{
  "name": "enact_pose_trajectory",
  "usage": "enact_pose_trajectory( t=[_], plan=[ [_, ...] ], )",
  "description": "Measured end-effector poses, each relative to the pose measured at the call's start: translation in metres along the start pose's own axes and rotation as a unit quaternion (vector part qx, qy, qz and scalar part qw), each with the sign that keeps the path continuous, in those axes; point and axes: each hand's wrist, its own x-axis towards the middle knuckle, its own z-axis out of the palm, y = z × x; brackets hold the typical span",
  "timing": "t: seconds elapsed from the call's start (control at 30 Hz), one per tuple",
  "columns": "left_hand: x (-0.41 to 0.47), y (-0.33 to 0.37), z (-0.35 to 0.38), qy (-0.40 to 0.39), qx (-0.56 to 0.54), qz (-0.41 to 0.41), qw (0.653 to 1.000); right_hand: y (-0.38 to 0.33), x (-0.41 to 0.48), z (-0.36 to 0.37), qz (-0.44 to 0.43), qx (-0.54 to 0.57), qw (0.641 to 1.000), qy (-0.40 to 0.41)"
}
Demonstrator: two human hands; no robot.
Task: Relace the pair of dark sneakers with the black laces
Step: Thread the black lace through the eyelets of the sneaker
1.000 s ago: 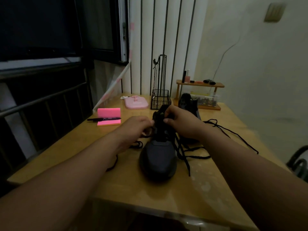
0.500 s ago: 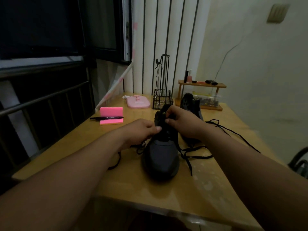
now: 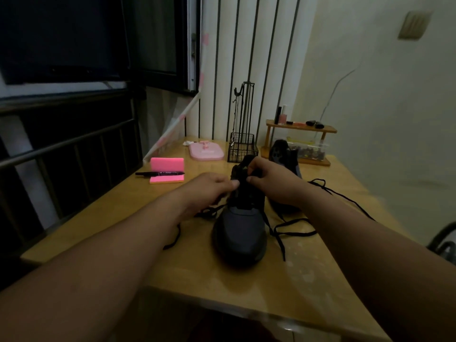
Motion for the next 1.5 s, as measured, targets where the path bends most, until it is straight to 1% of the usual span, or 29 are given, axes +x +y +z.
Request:
enact_pose_trajectory(
  t=[0.03,0.07,0.1,0.13,0.17,0.23,0.27,0.33,0.37,0.43,0.5,0.53,0.57,0.6,0.63,0.67,0.7,0.73,0.77,0.83,0.87,0.9,0.97,1.0,1.03,1.13,1.2,1.4,1.5],
  plan=[
    [0.001,0.001,-0.002,0.041,-0.105,0.007,0.994,0.001,0.0,-0.001,0.002,0.003,1.0,0.0],
    [0.002,0.001,-0.007,0.091,-0.239,0.006,0.967,0.002,0.0,-0.001,0.003,0.007,1.0,0.0],
    [0.002,0.0,-0.011,0.127,-0.357,0.003,0.925,0.002,0.0,-0.002,0.004,0.013,1.0,-0.001],
    [0.002,-0.003,-0.013,0.149,-0.409,0.0,0.9,0.002,0.0,-0.001,0.005,0.019,1.0,-0.001],
    [0.001,-0.006,-0.013,0.158,-0.383,-0.006,0.91,0.003,0.0,-0.001,0.005,0.021,1.0,-0.001],
    [-0.002,-0.009,-0.008,0.13,-0.158,-0.035,0.978,0.002,0.0,0.0,0.001,0.017,1.0,-0.005],
    [-0.004,-0.009,-0.004,0.098,-0.043,-0.045,0.993,0.001,0.001,0.001,0.0,0.018,1.0,-0.007],
    [-0.005,-0.005,0.002,0.029,0.102,-0.044,0.993,0.0,0.001,0.0,0.0,0.021,1.0,-0.01],
    [-0.005,-0.002,0.003,0.0,0.122,-0.033,0.992,-0.001,0.0,-0.001,0.0,0.022,1.0,-0.012],
    [-0.006,0.002,0.002,-0.034,0.097,-0.018,0.995,-0.001,-0.002,-0.003,-0.001,0.026,1.0,-0.015],
    [-0.006,0.002,0.0,0.005,-0.026,0.001,1.0,0.0,-0.002,-0.004,0.002,0.036,0.999,-0.017],
    [-0.006,0.002,0.0,0.051,-0.143,0.011,0.988,0.001,-0.002,-0.004,0.004,0.042,0.999,-0.019],
    [-0.005,0.001,-0.002,0.098,-0.283,0.015,0.954,0.002,-0.002,-0.004,0.006,0.047,0.999,-0.019],
    [-0.004,0.001,-0.004,0.134,-0.405,0.015,0.904,0.003,-0.001,-0.004,0.008,0.051,0.999,-0.018],
    [-0.003,-0.001,-0.008,0.16,-0.484,0.012,0.86,0.003,-0.002,-0.004,0.01,0.054,0.998,-0.017],
    [-0.002,-0.004,-0.012,0.182,-0.517,0.003,0.836,0.004,-0.002,-0.004,0.012,0.057,0.998,-0.016],
    [-0.002,-0.008,-0.017,0.207,-0.515,-0.004,0.832,0.003,-0.002,-0.004,0.013,0.06,0.998,-0.016],
    [-0.002,-0.013,-0.022,0.231,-0.491,-0.005,0.84,0.003,-0.003,-0.005,0.013,0.066,0.998,-0.018],
    [-0.002,-0.016,-0.026,0.25,-0.434,-0.004,0.866,0.003,-0.003,-0.006,0.014,0.076,0.997,-0.021],
    [-0.005,-0.019,-0.029,0.246,-0.202,-0.018,0.948,0.003,-0.006,-0.01,0.021,0.114,0.993,-0.033],
    [-0.007,-0.022,-0.026,0.223,-0.069,-0.039,0.971,0.004,-0.008,-0.011,0.028,0.14,0.989,-0.035],
    [-0.006,-0.027,-0.022,0.203,0.052,-0.062,0.976,0.005,-0.01,-0.013,0.037,0.163,0.986,-0.025],
    [-0.009,-0.028,-0.012,0.225,0.208,-0.04,0.951,0.008,-0.019,-0.014,0.066,0.217,0.974,0.028],
    [-0.014,-0.022,-0.005,0.232,0.233,0.004,0.945,0.01,-0.025,-0.013,0.085,0.24,0.966,0.047],
    [-0.016,-0.017,0.001,0.209,0.227,0.04,0.95,0.011,-0.033,-0.012,0.102,0.249,0.962,0.045],
    [-0.022,-0.006,0.016,0.051,0.232,0.045,0.97,0.016,-0.056,-0.005,0.106,0.137,0.982,-0.079],
    [-0.023,-0.001,0.016,0.005,0.264,0.05,0.963,0.018,-0.064,-0.004,0.086,0.08,0.984,-0.133],
    [-0.025,0.01,-0.009,-0.07,0.178,0.019,0.981,0.016,-0.062,-0.016,0.082,0.159,0.975,-0.131],
    [-0.025,0.019,-0.016,-0.05,0.106,-0.005,0.993,0.007,-0.063,-0.025,0.128,0.295,0.934,-0.154]
  ],
)
